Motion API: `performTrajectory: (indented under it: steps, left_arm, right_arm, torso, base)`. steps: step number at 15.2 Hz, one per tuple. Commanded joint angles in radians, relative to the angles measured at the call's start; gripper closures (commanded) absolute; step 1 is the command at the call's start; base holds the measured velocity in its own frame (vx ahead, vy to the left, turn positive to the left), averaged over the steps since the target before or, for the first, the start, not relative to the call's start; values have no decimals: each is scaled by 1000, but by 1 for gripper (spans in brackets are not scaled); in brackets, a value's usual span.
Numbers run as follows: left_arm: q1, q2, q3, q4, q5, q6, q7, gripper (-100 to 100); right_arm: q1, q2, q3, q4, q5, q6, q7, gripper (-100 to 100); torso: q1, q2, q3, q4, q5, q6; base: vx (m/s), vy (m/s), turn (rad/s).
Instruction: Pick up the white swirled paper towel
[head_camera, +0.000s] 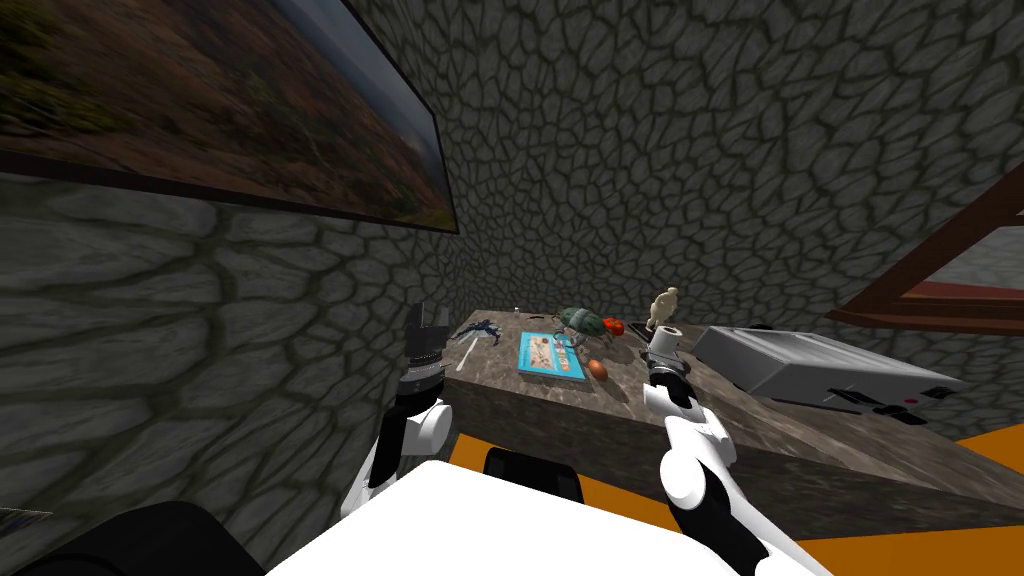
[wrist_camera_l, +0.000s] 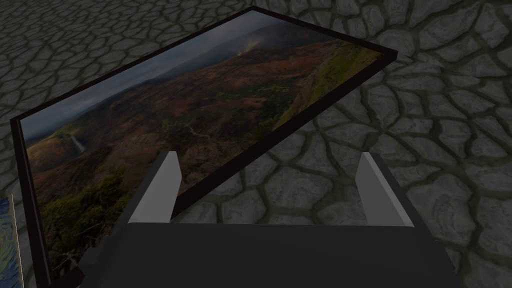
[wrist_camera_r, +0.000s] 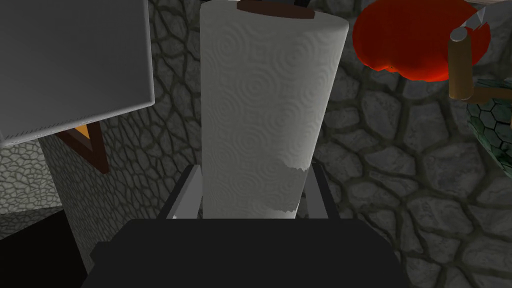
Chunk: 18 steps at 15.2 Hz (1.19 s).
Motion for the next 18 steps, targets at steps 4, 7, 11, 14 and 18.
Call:
performTrajectory:
  steps: [4,7,11,14,18]
  left_arm:
    - [0,0,0,0,0,0,0,0]
    - [0,0,0,0,0,0,0,0]
    - [0,0,0,0,0,0,0,0]
    - [0,0,0,0,0,0,0,0]
    - [0,0,0,0,0,0,0,0]
  right_arm:
    - [7,11,73,-17,67,68,-68,100]
    - [7,11,127,-17,104,119,-134,100]
    - [14,21,194,-35,169,180,-205,100]
    - [14,21,251,-35,208,237,-264,100]
    - [21,32,306,-52,278,293,-347,100]
  torso:
    - [-2,-1,0,0,0,-1]
    - [-2,-2,-2,-2,-1,-3]
    - [-3,-3,-2,-1,0,-1]
    - [-8,-4,-4,-4,-3,-3]
    - [-5,-7,-8,-8,-6,-4]
  base:
    - [3,-37,-5]
    - [-8,-34,26]
    - [9,-47,-51]
    - [-3,-82,0]
    - [-7,-46,-35]
